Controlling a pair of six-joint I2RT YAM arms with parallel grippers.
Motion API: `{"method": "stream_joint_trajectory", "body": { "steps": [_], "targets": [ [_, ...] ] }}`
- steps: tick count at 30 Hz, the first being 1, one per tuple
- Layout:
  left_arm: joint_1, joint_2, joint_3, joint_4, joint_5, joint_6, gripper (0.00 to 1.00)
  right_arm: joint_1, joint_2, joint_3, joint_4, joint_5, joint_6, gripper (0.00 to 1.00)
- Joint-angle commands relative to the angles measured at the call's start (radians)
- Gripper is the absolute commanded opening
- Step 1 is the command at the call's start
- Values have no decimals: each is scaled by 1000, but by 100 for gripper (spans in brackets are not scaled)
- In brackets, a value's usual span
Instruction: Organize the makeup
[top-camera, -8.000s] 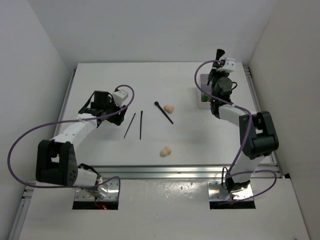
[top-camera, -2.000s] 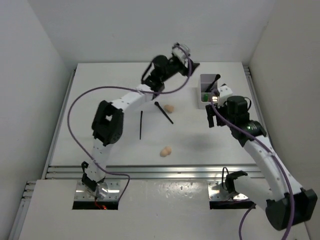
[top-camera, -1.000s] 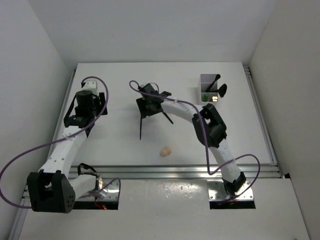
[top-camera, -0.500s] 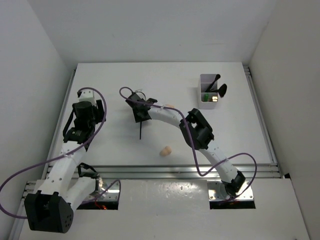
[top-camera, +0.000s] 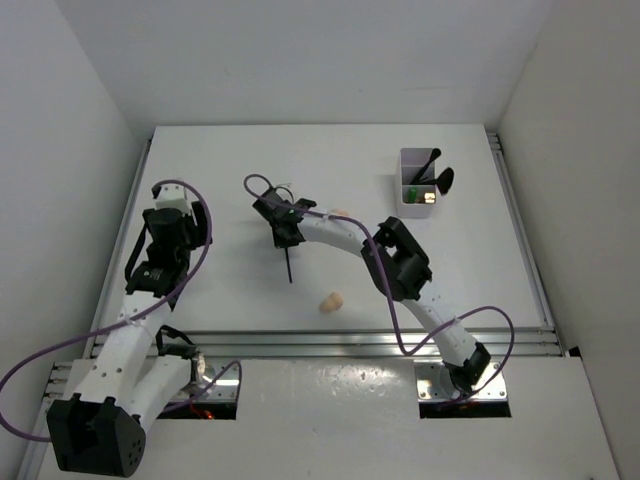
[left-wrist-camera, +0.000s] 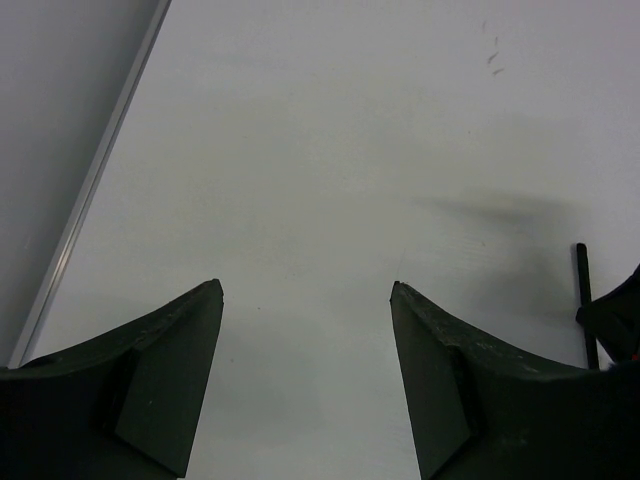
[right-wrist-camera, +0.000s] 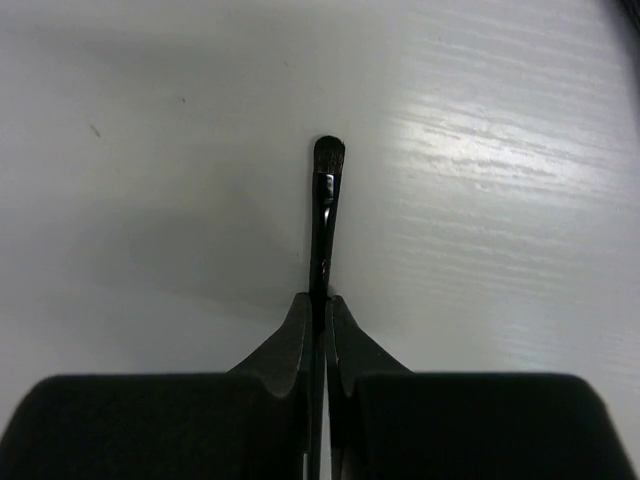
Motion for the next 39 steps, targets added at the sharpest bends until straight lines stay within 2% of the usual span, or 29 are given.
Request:
{"method": "stream_joint_trajectory", "body": {
  "steps": [1,4,7,9,10,12,13,15,20,21,22,25,28,33,39],
  "targets": [
    [-8,-27,-29,43,-10,-15,74,11,2,-93,-149,-46,3,0],
    [-8,-18,-29,25,13,-46,74,11,-56,-140,-66,-52,-105,0],
    [4,-18,-29,13,46,-66,74,9,-157,-190,108,-83,-225,0],
    [14,-29,-29,13,71,-66,74,9,-228,-246,164,-103,-300,0],
    [24,-29,-29,13,71,-75,74,5,-249,-257,251,-104,-311,0],
    [33,-38,-29,3,71,-75,74,-4,-344,-305,305,-110,-337,0],
    [47,-38,-29,-9,82,-75,74,-20,-388,-332,400,-112,-352,0],
    [59,-38,-18,-18,91,-75,74,-35,-447,-369,455,-112,-365,0],
    [90,8,13,-18,129,-84,74,-159,-626,-504,736,-109,-371,0],
    [90,8,13,-18,140,-84,74,-222,-648,-527,770,-97,-380,0],
    [99,8,13,-18,151,-84,74,-237,-684,-567,884,-91,-392,0],
    [119,37,13,-18,160,-84,74,-339,-757,-663,1056,-19,-499,0],
    [129,83,13,-18,169,-84,74,-452,-780,-755,1260,60,-561,0],
    [129,187,59,-8,204,-58,73,-546,-746,-802,1407,126,-618,0],
    [138,301,120,60,237,-46,73,-635,-631,-820,1584,121,-650,0]
  ]
}}
